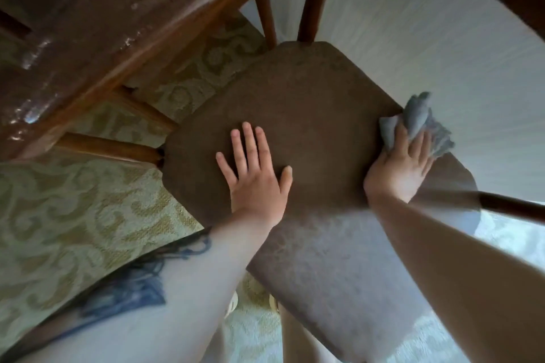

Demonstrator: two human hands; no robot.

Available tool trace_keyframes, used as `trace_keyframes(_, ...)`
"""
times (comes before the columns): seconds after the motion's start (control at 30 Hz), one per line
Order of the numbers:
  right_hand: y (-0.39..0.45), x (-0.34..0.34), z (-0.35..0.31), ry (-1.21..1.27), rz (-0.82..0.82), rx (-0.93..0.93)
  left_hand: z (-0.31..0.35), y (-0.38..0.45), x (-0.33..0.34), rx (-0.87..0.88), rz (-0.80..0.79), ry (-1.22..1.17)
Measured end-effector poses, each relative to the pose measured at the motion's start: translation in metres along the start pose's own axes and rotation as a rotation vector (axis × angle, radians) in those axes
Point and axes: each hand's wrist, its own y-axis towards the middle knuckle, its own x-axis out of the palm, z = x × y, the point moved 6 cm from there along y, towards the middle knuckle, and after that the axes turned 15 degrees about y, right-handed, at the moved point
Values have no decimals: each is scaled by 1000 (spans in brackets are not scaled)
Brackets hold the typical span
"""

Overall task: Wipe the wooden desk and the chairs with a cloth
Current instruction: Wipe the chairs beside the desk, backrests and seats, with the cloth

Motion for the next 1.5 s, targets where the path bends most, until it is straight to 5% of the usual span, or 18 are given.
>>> trace_keyframes(0.1, -92, 34, -28, 22, -119, -182, -7, -8, 4, -114, -36, -52)
trace_keyframes(0.27, -125, 74, -87, -172, -657, -966, -45, -23, 16, -75, -40, 7)
trace_keyframes(0.33, -81, 51, -56, -212, -523, -870, -51, -24, 18, -7, -17, 20)
trace_keyframes(0.43, -69, -12, 39, -92, -103, -104, -53, -22, 16, -25, -19, 7)
trace_keyframes(0.53, -151, -13, 56, -66, 84, 179, -57, -22, 14, -17, -44, 7)
trace_keyframes(0.63, -209, 34, -11, -30, -26, -18, -58, -20, 9, 37, -48, -5)
trace_keyframes(0.73, -253, 79, -76, -87, -415, -544, -68, -14, 0, 91, -16, -27)
trace_keyframes(0.83, -240, 61, -41, -198, -488, -800, -86, -11, -2, 138, -6, -47)
trace_keyframes(0.87, -236, 44, -12, -201, -427, -690, -90, -13, 1, 182, -4, -33)
trace_keyframes(1.0, -254, -33, 94, -81, 30, 255, -82, -28, 12, 268, -26, -19)
trace_keyframes(1.1, -241, -23, 69, 34, 182, 571, -62, -39, 13, 164, -93, -79)
trace_keyframes(1.17, -208, 0, 25, 76, 160, 616, -56, -39, 8, 57, -101, -178)
trace_keyframes(1.23, -178, 34, -28, 47, 0, 337, -58, -32, 3, -6, -83, -257)
trace_keyframes(1.37, -195, 100, -125, -144, -565, -588, -101, -7, 2, -132, 1, -299)
trace_keyframes(1.5, -230, 103, -109, -196, -745, -974, -134, -10, 11, -11, -9, -404)
